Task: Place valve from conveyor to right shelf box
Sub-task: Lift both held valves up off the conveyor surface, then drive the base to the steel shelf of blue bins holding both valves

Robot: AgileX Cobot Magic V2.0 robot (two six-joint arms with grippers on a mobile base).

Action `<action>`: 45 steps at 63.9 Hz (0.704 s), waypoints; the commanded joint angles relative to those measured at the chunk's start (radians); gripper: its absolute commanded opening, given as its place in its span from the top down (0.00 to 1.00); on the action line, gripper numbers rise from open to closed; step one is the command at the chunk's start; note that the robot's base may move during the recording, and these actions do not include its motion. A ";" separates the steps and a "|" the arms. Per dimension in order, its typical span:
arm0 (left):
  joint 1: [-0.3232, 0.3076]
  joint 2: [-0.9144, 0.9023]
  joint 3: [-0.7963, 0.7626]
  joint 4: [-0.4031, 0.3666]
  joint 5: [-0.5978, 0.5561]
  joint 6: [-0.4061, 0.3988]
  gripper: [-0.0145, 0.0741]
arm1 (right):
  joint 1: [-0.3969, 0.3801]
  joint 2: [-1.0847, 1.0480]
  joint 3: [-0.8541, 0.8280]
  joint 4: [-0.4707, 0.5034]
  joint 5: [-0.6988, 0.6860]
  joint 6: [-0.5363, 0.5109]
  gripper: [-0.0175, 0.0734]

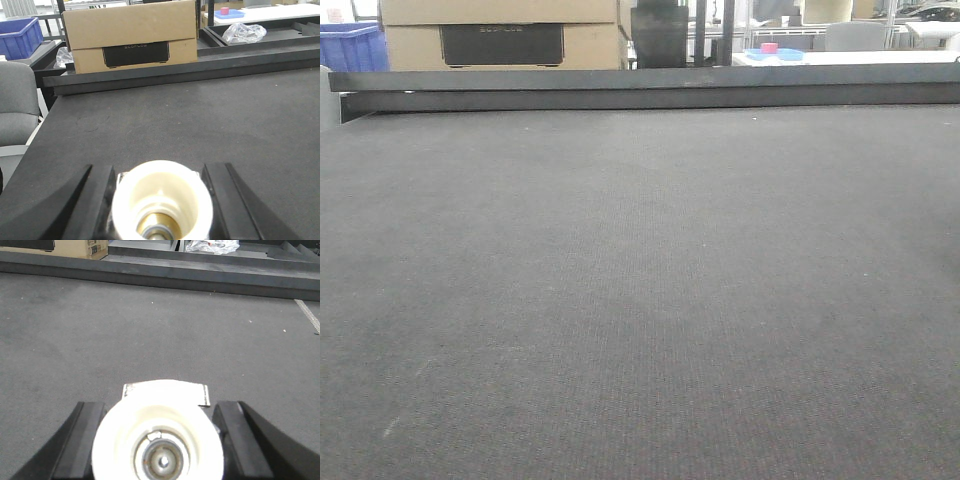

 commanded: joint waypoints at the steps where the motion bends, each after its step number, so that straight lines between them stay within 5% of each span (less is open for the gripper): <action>1: -0.006 -0.008 -0.007 -0.002 -0.054 -0.006 0.96 | 0.000 -0.009 -0.021 0.002 -0.083 -0.007 0.98; 45: -0.004 -0.008 -0.007 -0.002 -0.054 -0.006 0.96 | 0.000 -0.009 -0.021 0.002 -0.083 -0.007 0.98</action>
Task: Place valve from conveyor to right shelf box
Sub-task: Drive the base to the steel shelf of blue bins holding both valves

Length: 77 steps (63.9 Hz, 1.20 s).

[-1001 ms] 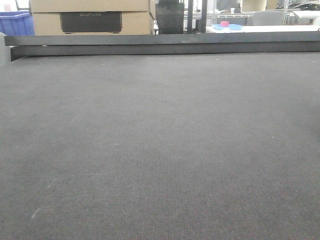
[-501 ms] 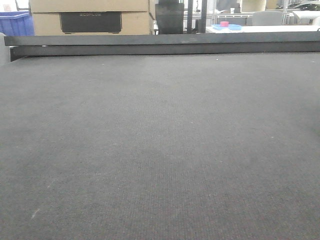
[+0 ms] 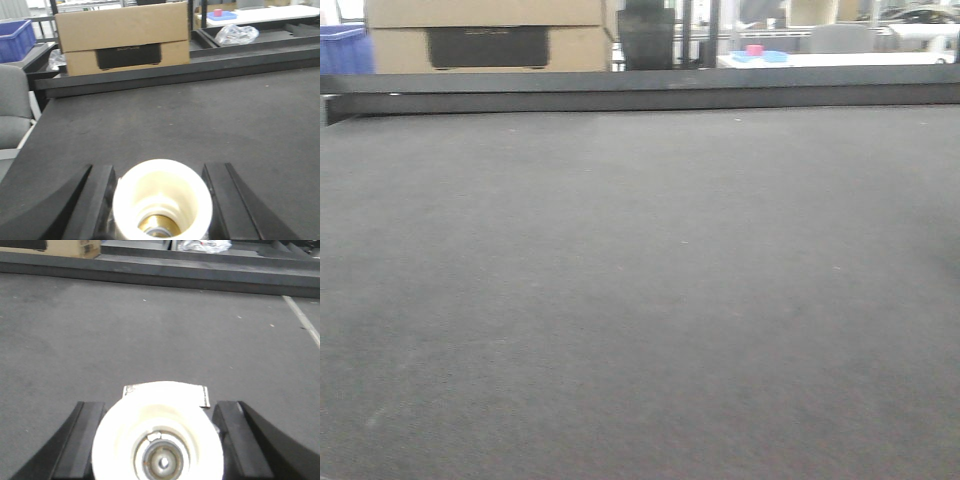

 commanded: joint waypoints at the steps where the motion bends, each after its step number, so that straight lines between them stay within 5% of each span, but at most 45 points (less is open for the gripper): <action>1: -0.004 -0.008 -0.007 -0.004 -0.054 -0.006 0.96 | 0.000 -0.009 -0.021 -0.001 -0.083 -0.007 0.98; 77: -0.004 -0.008 -0.007 -0.004 -0.054 -0.006 0.96 | 0.000 -0.009 -0.021 -0.001 -0.083 -0.007 0.98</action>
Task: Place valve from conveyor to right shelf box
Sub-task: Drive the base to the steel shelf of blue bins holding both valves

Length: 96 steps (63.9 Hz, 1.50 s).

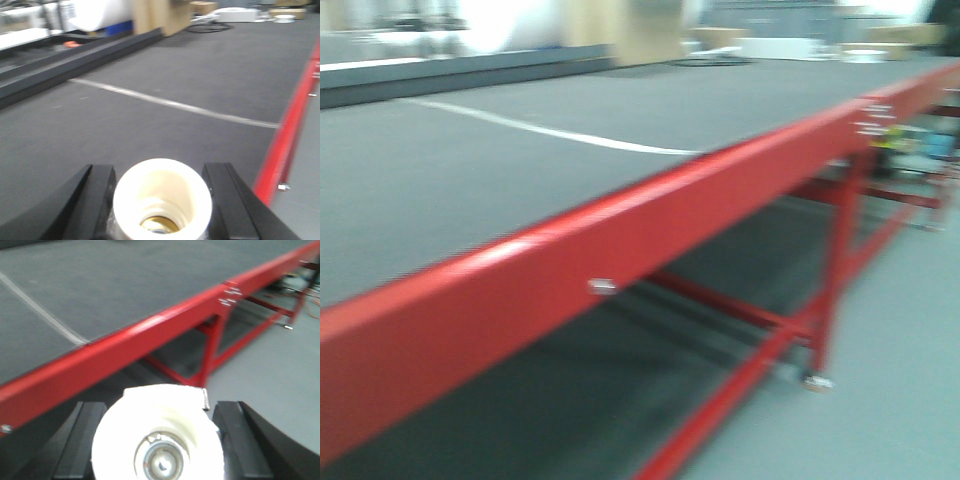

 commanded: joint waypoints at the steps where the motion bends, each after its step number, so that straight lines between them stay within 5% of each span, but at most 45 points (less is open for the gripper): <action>1: -0.004 -0.007 -0.007 -0.004 -0.054 -0.006 0.96 | 0.000 -0.009 -0.021 0.000 -0.083 -0.007 0.98; 96: -0.004 -0.007 -0.007 -0.004 -0.054 -0.006 0.96 | 0.000 -0.009 -0.021 0.000 -0.083 -0.007 0.98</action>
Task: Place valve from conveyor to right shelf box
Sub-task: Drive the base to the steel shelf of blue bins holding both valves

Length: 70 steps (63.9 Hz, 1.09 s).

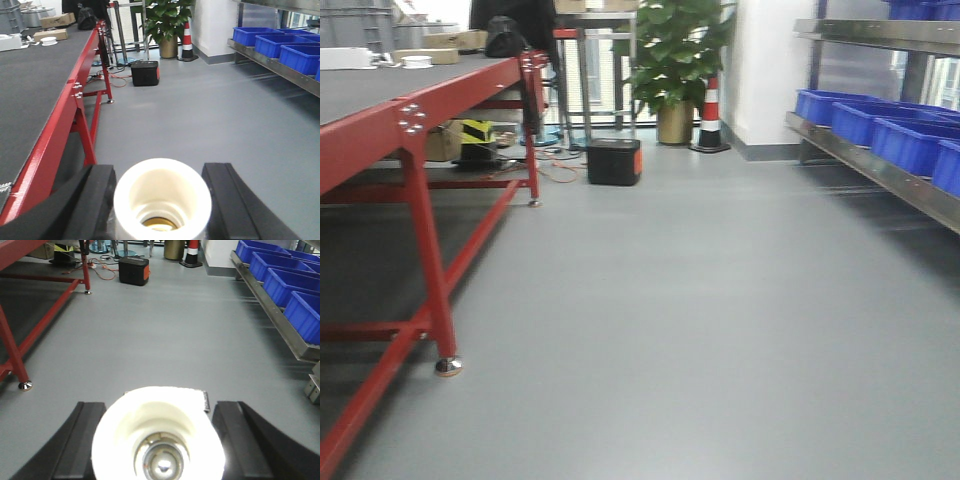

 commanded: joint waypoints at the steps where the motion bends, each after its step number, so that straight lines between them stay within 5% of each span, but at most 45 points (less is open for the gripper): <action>1: -0.004 -0.007 -0.007 -0.004 -0.054 -0.006 0.96 | 0.000 -0.009 -0.021 0.000 -0.083 -0.007 0.98; 70: -0.004 -0.007 -0.007 -0.004 -0.054 -0.006 0.96 | 0.000 -0.009 -0.021 0.000 -0.083 -0.007 0.98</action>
